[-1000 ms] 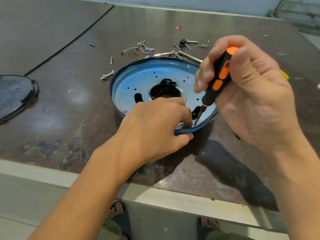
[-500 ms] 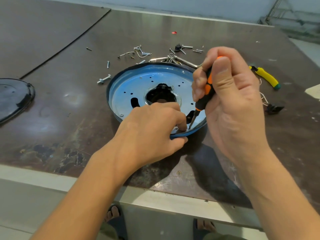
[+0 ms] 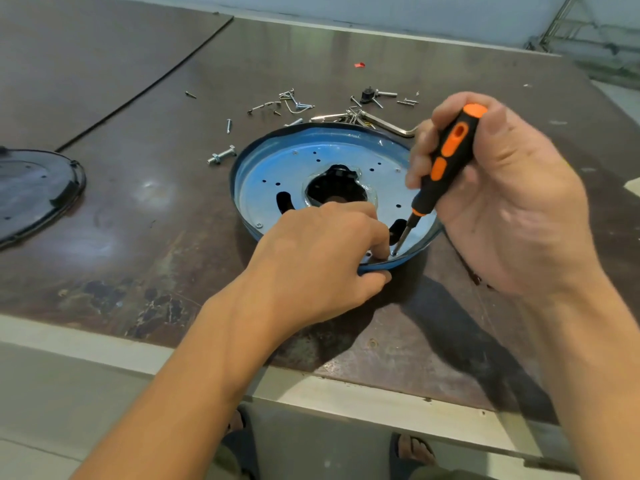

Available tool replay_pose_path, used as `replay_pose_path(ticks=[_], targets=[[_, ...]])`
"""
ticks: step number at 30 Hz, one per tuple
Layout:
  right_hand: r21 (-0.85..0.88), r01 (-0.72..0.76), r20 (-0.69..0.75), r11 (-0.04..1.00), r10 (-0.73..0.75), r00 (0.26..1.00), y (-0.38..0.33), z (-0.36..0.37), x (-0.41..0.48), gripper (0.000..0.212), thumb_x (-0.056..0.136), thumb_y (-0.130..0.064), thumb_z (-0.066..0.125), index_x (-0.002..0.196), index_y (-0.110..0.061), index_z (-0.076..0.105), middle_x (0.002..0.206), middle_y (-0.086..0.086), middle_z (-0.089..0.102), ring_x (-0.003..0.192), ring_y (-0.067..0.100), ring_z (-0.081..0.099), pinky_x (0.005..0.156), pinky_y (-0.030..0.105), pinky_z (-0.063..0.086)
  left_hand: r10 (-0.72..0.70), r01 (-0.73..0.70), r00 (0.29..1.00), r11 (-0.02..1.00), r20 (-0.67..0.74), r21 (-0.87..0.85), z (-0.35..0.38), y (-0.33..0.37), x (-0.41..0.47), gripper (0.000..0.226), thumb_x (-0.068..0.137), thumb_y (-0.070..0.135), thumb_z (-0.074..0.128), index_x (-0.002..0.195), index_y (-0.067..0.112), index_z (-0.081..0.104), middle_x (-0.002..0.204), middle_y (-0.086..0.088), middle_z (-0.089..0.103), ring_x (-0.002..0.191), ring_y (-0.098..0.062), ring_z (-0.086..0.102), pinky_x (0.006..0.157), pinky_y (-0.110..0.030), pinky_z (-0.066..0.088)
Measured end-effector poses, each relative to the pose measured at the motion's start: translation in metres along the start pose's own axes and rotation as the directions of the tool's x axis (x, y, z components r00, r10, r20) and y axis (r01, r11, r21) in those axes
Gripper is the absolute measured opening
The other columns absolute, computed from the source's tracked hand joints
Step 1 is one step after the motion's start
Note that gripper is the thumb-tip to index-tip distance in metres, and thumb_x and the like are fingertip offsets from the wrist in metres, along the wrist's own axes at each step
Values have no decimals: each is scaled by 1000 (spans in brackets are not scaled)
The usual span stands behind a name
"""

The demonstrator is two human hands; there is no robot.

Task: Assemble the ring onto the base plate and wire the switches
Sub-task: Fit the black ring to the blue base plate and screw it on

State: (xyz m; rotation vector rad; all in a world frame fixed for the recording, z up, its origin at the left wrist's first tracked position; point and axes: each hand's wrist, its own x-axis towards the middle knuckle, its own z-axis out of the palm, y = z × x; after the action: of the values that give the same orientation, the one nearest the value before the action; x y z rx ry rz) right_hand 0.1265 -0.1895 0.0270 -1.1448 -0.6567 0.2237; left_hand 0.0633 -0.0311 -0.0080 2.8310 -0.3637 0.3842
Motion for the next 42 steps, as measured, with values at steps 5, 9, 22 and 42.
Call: replay_pose_path(ticks=[5, 9, 22, 42], targets=[[29, 18, 63, 999, -20, 998, 1, 1, 0, 22, 94, -23, 49, 105, -7, 61, 95, 9, 65, 89, 25, 62, 86, 35, 50, 2, -2, 1000, 1000, 8, 5, 1, 0, 1, 24, 86, 55, 63, 102, 39, 69, 100, 18, 58, 86, -6, 57, 53, -19, 34], [1, 52, -40, 999, -52, 998, 6, 6, 3, 20, 96, -25, 50, 103, -8, 57, 84, 3, 55, 70, 17, 48, 65, 42, 24, 2, -2, 1000, 1000, 23, -2, 2, -1, 2, 23, 86, 56, 62, 101, 39, 68, 98, 18, 56, 86, -7, 57, 57, -23, 44], [-108, 113, -212, 988, -134, 968, 8, 16, -7, 8, 97, -14, 56, 103, -10, 56, 90, 8, 71, 83, 24, 67, 74, 37, 50, -11, 10, 1000, 1000, 25, 14, 1, -1, 1, 24, 86, 58, 60, 100, 40, 67, 103, 20, 58, 88, -6, 59, 62, -30, 51], [56, -19, 78, 998, 15, 997, 4, 0, 0, 23, 93, -26, 49, 100, -6, 59, 87, 8, 56, 75, 20, 49, 74, 34, 41, -1, 1, 1000, 1000, 25, -5, 3, -2, 2, 25, 86, 57, 61, 102, 38, 68, 100, 17, 57, 88, -8, 58, 65, -35, 55]])
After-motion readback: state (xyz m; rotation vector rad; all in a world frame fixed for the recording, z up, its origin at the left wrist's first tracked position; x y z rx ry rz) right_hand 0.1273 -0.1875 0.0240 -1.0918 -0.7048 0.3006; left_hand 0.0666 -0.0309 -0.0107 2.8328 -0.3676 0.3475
